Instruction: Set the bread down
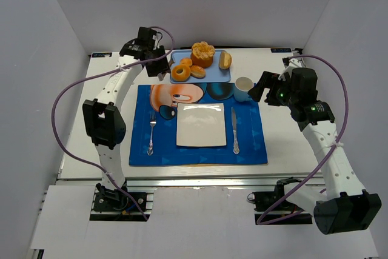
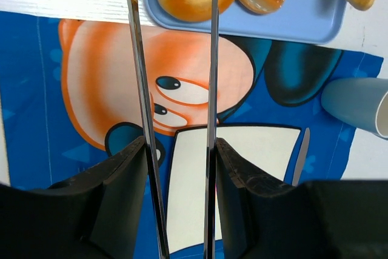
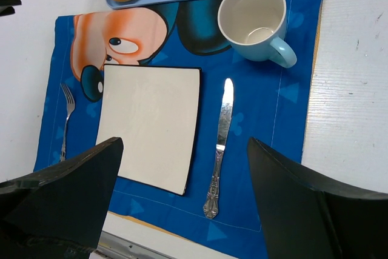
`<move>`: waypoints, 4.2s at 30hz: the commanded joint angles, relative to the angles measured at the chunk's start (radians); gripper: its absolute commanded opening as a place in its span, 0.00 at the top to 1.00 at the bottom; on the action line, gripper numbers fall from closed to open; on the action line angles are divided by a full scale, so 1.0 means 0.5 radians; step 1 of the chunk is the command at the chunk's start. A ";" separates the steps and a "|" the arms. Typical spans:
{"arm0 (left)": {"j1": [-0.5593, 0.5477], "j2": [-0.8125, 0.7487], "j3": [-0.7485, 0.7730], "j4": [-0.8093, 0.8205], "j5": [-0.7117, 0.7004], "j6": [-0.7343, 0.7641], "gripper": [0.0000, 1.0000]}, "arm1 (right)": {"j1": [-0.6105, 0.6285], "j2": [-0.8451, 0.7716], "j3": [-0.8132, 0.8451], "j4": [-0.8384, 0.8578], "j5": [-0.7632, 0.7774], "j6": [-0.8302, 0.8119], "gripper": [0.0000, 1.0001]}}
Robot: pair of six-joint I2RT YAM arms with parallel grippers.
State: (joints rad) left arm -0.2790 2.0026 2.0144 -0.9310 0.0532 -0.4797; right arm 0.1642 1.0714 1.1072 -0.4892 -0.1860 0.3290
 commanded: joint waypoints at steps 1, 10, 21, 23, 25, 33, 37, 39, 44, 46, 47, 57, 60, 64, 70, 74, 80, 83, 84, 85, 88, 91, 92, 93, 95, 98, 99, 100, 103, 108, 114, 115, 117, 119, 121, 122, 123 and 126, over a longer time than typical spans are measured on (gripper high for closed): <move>-0.031 -0.109 -0.056 0.027 0.075 0.005 0.45 | 0.006 0.011 0.086 0.098 -0.024 -0.026 0.11; -0.080 -0.066 -0.145 0.061 0.041 0.005 0.45 | 0.006 0.035 0.099 0.104 -0.042 -0.023 0.11; -0.120 0.054 -0.169 0.070 0.004 0.008 0.45 | 0.006 0.035 0.083 0.095 -0.036 -0.044 0.11; -0.123 0.078 -0.175 0.049 -0.033 0.008 0.45 | 0.006 0.039 0.080 0.092 -0.036 -0.048 0.11; -0.123 0.088 -0.185 0.052 -0.039 0.011 0.45 | 0.009 0.036 0.077 0.089 -0.036 -0.054 0.11; -0.123 0.124 -0.206 0.113 0.004 -0.010 0.52 | 0.009 0.032 0.068 0.086 -0.024 -0.063 0.11; -0.123 0.137 -0.160 0.095 0.035 -0.016 0.66 | 0.015 0.036 0.077 0.083 -0.018 -0.069 0.11; -0.123 0.128 -0.142 0.086 0.038 -0.013 0.68 | 0.012 0.036 0.074 0.083 -0.015 -0.066 0.11; -0.123 0.088 -0.080 0.040 0.047 -0.001 0.83 | 0.015 0.029 0.068 0.086 -0.012 -0.069 0.11; -0.123 0.063 -0.065 0.027 0.047 -0.001 0.87 | 0.021 0.026 0.068 0.086 -0.009 -0.069 0.11; -0.123 0.054 -0.053 0.015 0.047 0.002 0.90 | 0.018 0.026 0.068 0.086 -0.012 -0.069 0.11; -0.123 -0.084 0.085 -0.077 -0.005 0.033 0.92 | 0.027 0.014 0.096 0.070 -0.021 -0.072 0.11; -0.123 -0.158 0.082 -0.123 -0.030 0.042 0.92 | 0.031 0.005 0.099 0.067 -0.024 -0.069 0.11; -0.123 -0.283 -0.013 -0.163 -0.076 0.070 0.92 | 0.034 -0.007 0.090 0.067 -0.039 -0.057 0.11; -0.144 -0.581 -0.270 -0.172 -0.006 0.067 0.92 | 0.040 -0.035 0.096 0.049 -0.051 -0.035 0.11; -0.309 -0.756 -0.475 -0.184 0.041 0.024 0.92 | 0.037 -0.053 0.126 0.040 -0.051 -0.029 0.11; -0.702 -0.891 -0.694 -0.163 -0.079 -0.123 0.92 | 0.037 -0.093 0.163 0.000 -0.048 -0.023 0.11; -0.846 -0.961 -0.890 -0.053 -0.152 -0.228 0.92 | 0.040 -0.124 0.163 -0.022 -0.036 -0.020 0.11; -0.880 -0.980 -1.009 -0.016 -0.168 -0.258 0.92 | 0.037 -0.133 0.163 -0.028 -0.033 -0.026 0.11; -0.902 -0.995 -1.062 0.018 -0.180 -0.283 0.92 | 0.040 -0.145 0.160 -0.031 -0.030 -0.026 0.11; -0.988 -1.026 -1.218 0.171 -0.186 -0.387 0.92 | 0.040 -0.170 0.154 -0.046 -0.027 -0.023 0.11; -1.062 -0.974 -1.246 0.199 -0.207 -0.409 0.91 | 0.040 -0.182 0.148 -0.052 -0.027 -0.020 0.11; -1.098 -0.953 -1.228 0.163 -0.229 -0.406 0.87 | 0.040 -0.182 0.145 -0.055 -0.030 -0.020 0.11; -1.111 -0.931 -1.209 0.141 -0.253 -0.406 0.84 | 0.037 -0.185 0.145 -0.058 -0.030 -0.023 0.11; -1.141 -0.894 -1.148 0.080 -0.312 -0.400 0.75 | 0.037 -0.192 0.145 -0.065 -0.027 -0.020 0.11; -1.157 -0.897 -1.093 0.034 -0.352 -0.412 0.67 | 0.040 -0.207 0.142 -0.071 -0.030 -0.020 0.11; -1.157 -0.903 -1.084 0.018 -0.364 -0.418 0.65 | 0.040 -0.210 0.139 -0.074 -0.030 -0.020 0.11; -1.160 -0.916 -1.071 0.000 -0.370 -0.424 0.63 | 0.037 -0.216 0.136 -0.071 -0.030 -0.023 0.11; -1.160 -0.955 -1.044 -0.028 -0.413 -0.449 0.57 | 0.040 -0.222 0.126 -0.068 -0.030 -0.020 0.11; -1.160 -0.980 -1.034 -0.077 -0.432 -0.464 0.53 | 0.040 -0.219 0.123 -0.052 -0.039 -0.011 0.11; -1.160 -1.035 -1.032 -0.126 -0.496 -0.492 0.53 | 0.040 -0.201 0.129 -0.037 -0.051 -0.005 0.11; -1.160 -1.047 -1.016 -0.169 -0.536 -0.513 0.55 | 0.040 -0.201 0.129 -0.034 -0.051 -0.005 0.11; -1.160 -1.109 -0.949 -0.248 -0.691 -0.544 0.58 | 0.037 -0.192 0.126 -0.031 -0.054 -0.005 0.11; -1.160 -1.140 -0.897 -0.316 -0.802 -0.590 0.58 | 0.040 -0.182 0.120 -0.025 -0.061 0.002 0.11; -1.160 -1.182 -0.851 -0.417 -0.986 -0.636 0.58 | 0.037 -0.170 0.108 0.000 -0.091 0.017 0.11; -1.160 -1.192 -0.847 -0.451 -1.051 -0.648 0.58 | 0.040 -0.161 0.105 0.009 -0.100 0.026 0.10; -1.154 -1.204 -0.853 -0.476 -1.118 -0.666 0.58 | 0.037 -0.143 0.105 0.018 -0.125 0.035 0.10; -1.047 -1.247 -0.911 -0.595 -1.355 -0.737 0.58 | 0.037 -0.088 0.111 0.064 -0.174 0.057 0.11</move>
State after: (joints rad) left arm -0.8433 1.4235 1.5578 -1.1400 -0.4500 -0.7994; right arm 0.1791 1.0042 1.1446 -0.5152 -0.2291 0.3393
